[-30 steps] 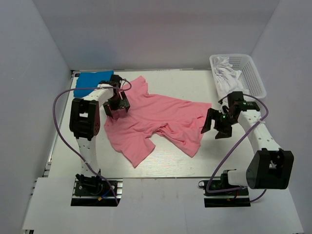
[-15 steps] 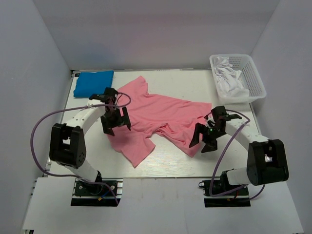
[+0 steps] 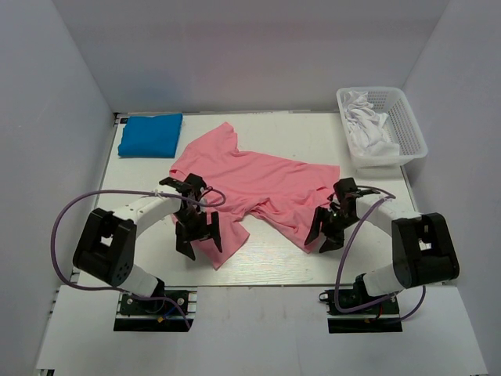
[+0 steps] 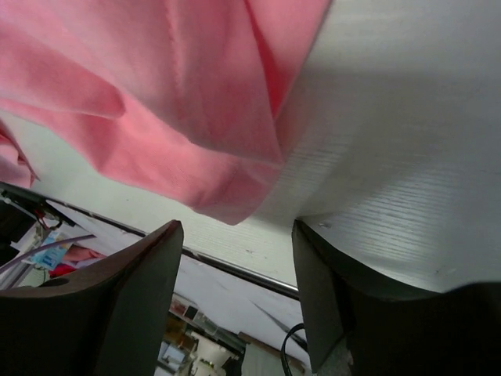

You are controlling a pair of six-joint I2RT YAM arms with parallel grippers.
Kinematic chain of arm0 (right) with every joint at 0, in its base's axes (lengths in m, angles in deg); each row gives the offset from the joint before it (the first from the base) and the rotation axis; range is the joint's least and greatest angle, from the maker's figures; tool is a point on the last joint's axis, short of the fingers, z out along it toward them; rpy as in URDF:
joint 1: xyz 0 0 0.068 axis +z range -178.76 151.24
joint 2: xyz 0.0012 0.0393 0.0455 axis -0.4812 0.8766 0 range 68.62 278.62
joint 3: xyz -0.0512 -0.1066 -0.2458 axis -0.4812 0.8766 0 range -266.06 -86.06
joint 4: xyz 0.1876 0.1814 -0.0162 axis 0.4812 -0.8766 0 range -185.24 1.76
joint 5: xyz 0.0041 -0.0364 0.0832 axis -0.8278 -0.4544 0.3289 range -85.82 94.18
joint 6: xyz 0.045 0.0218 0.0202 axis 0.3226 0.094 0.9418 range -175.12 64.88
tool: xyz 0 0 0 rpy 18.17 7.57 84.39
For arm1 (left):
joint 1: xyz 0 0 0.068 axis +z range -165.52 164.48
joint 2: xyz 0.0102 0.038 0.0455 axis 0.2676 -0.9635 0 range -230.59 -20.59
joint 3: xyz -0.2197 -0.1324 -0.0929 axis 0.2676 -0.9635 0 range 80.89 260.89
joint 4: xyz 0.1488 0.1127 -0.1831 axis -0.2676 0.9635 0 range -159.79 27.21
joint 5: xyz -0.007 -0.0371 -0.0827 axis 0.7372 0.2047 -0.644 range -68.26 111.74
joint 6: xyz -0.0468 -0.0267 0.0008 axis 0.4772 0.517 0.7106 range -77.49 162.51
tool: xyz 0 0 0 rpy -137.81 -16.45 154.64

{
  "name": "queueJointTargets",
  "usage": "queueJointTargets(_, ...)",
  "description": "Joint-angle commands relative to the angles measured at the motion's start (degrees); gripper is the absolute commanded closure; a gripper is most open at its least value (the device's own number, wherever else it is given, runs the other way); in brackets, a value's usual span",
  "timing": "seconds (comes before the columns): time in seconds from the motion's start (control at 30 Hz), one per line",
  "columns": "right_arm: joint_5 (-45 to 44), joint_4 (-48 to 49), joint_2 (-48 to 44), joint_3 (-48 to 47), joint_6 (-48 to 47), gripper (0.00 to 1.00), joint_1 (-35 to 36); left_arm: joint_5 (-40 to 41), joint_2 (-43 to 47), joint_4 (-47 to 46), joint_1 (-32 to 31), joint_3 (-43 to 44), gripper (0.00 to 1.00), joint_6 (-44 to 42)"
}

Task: Fold and stack the t-shirts
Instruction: Flatten out the tshirt

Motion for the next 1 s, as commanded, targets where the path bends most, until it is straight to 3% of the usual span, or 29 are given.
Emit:
queueJointTargets(0.0, 0.5, 2.7, 1.3, 1.1, 2.0, 0.36, 0.6, -2.2, 3.0, 0.3, -1.4, -0.9, 0.03, 1.9)
queueJointTargets(0.17, 1.7, 5.7, 3.5, 1.2, 3.2, 0.45, 1.1, -0.5, 3.0, -2.9, -3.2, -3.7, 0.06, 5.0)
queueJointTargets(0.2, 1.8, 6.0, 3.6, 1.3, 3.3, 0.52, 1.4, -0.5, 3.0, -3.6, -3.8, -3.7, 0.06, 5.8)
queueJointTargets(0.3, 1.7, 6.4, 3.7, 1.3, 3.6, 0.61, 1.3, -1.9, 2.5, -6.5, -5.4, -5.0, 0.09, 6.4)
queueJointTargets(0.57, 0.4, 7.2, 4.0, 1.4, 3.7, 0.66, 1.5, 0.4, 0.4, -8.8, -8.9, -8.3, 0.2, 10.9)
queueJointTargets(0.8, -1.2, 5.6, 2.8, 0.3, 3.7, 0.72, 1.6, 3.3, -0.8, -10.3, -10.1, -7.7, 0.54, 13.3)
queueJointTargets(0.83, -1.4, 5.3, 2.2, -0.2, 3.7, 0.72, 1.5, 3.9, -0.8, -10.3, -10.1, -7.0, 0.73, 13.3)
queueJointTargets(0.9, -1.4, 4.5, 1.8, -0.3, 3.5, 0.82, 1.5, 3.9, -2.2, -10.3, -10.1, -6.4, 1.0, 13.3)
queueJointTargets(0.93, -1.5, 3.9, 1.0, -0.5, 3.6, 0.85, 1.4, 3.9, -2.2, -9.7, -10.1, -6.4, 1.0, 13.3)
queueJointTargets(0.97, -1.5, 3.6, 0.8, -0.5, 3.6, 1.0, 1.5, 4.7, -2.2, -9.2, -10.1, -5.6, 1.0, 13.3)
